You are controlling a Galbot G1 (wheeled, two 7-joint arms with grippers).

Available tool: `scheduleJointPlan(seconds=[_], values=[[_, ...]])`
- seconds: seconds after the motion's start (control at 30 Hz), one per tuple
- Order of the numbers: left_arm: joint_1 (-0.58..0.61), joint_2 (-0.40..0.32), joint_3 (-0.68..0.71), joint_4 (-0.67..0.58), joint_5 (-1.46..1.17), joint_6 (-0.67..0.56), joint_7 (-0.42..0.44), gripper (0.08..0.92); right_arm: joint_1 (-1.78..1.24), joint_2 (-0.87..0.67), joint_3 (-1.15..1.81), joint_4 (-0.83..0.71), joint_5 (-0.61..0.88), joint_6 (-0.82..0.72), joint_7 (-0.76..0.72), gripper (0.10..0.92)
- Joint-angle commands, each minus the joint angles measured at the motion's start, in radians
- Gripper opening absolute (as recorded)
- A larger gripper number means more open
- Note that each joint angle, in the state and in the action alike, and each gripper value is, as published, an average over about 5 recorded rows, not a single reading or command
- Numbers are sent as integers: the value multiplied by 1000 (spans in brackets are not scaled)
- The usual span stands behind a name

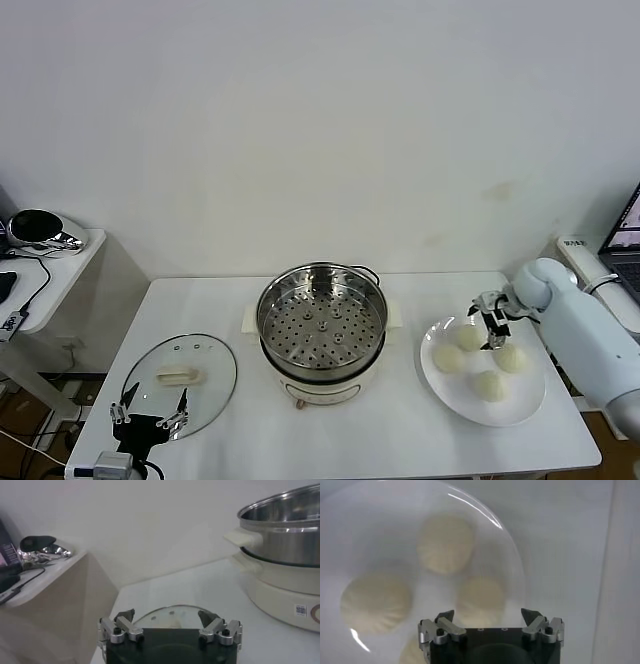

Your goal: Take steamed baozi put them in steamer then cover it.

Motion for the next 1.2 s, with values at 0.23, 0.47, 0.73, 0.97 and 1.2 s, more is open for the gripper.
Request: scheduleJointPlan(seconds=[0.23, 0.47, 0.73, 0.97, 1.2], values=[[2, -2, 2, 3, 1, 0, 1, 823, 16, 34, -18, -70, -5, 7, 25, 822], [1, -4, 5, 1, 0, 0, 2, 823, 13, 34, -16, -70, 1, 3, 27, 698], [1, -3, 7, -3, 0, 0, 2, 823, 23, 13, -10, -43, 43, -9, 14, 560], [-5, -2, 16, -11, 0, 1, 1, 823, 136, -85, -100, 93, 192, -49, -45, 552], [-13, 1, 22, -31, 0, 7, 0, 823, 448, -129, -346, 200, 431, -112, -110, 551]])
